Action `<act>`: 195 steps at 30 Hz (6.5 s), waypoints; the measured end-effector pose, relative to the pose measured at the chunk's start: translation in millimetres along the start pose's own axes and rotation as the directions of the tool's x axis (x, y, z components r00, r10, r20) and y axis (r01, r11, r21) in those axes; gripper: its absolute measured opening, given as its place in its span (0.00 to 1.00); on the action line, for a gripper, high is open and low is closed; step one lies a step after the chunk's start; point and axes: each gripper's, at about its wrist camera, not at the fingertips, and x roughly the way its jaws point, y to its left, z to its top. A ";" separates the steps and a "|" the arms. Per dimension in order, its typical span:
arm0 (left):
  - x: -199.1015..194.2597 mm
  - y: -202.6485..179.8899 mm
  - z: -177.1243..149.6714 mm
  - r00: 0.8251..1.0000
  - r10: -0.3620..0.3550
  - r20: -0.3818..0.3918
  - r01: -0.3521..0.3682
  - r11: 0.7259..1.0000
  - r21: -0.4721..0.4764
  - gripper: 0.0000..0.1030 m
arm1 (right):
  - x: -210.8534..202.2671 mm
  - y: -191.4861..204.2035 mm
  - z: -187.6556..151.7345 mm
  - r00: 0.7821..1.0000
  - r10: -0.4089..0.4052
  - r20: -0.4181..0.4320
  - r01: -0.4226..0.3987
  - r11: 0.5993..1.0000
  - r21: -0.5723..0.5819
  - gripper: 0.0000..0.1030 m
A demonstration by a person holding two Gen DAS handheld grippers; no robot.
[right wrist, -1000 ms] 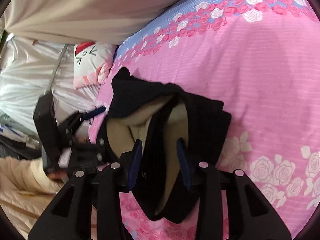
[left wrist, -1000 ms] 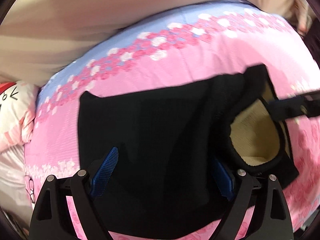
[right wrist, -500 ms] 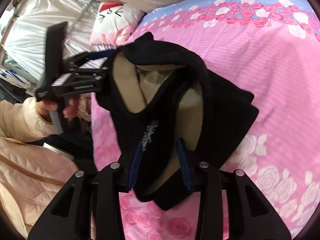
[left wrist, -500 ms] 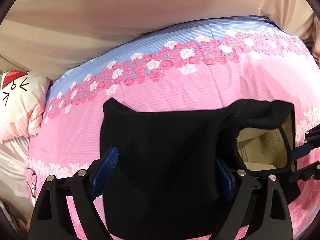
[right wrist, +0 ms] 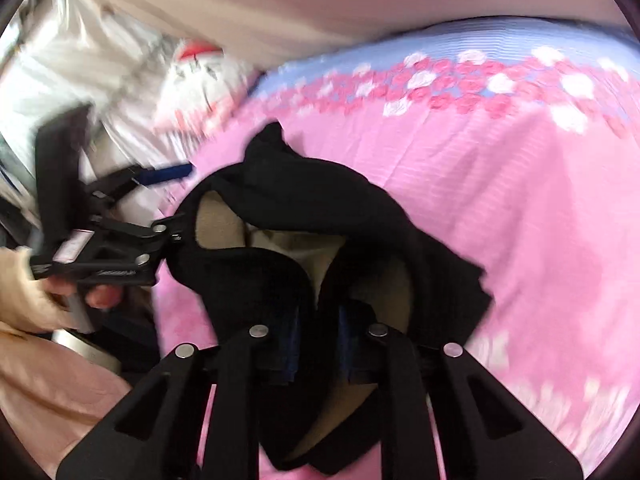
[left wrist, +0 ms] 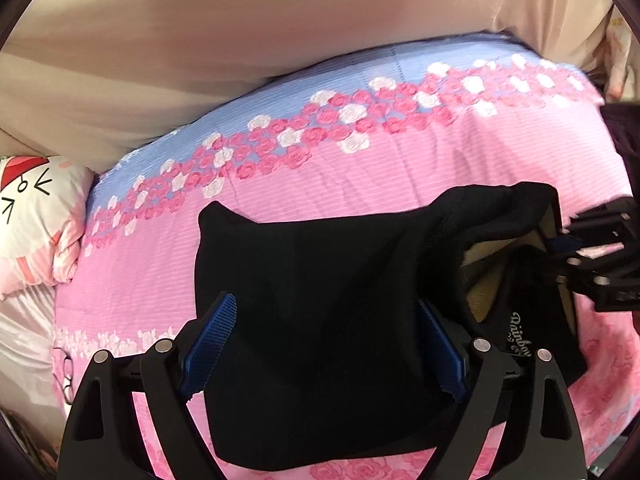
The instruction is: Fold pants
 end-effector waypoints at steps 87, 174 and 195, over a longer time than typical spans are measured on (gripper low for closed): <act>18.6 183.2 -80.4 0.992 -0.039 -0.118 0.016 0.983 -0.185 0.86 | 186.3 97.8 110.1 0.867 -0.491 -0.085 0.497 0.841 0.216 0.11; 73.1 122.2 -55.9 0.723 -0.670 -0.169 0.613 0.735 -0.290 0.48 | 30.2 39.0 -71.3 0.961 -0.232 0.149 0.123 0.845 0.520 0.94; 42.2 142.0 -66.5 0.708 -0.693 -0.140 0.630 0.708 -0.318 0.18 | -7.5 51.3 -83.0 0.971 -0.146 0.191 0.003 0.801 0.599 0.37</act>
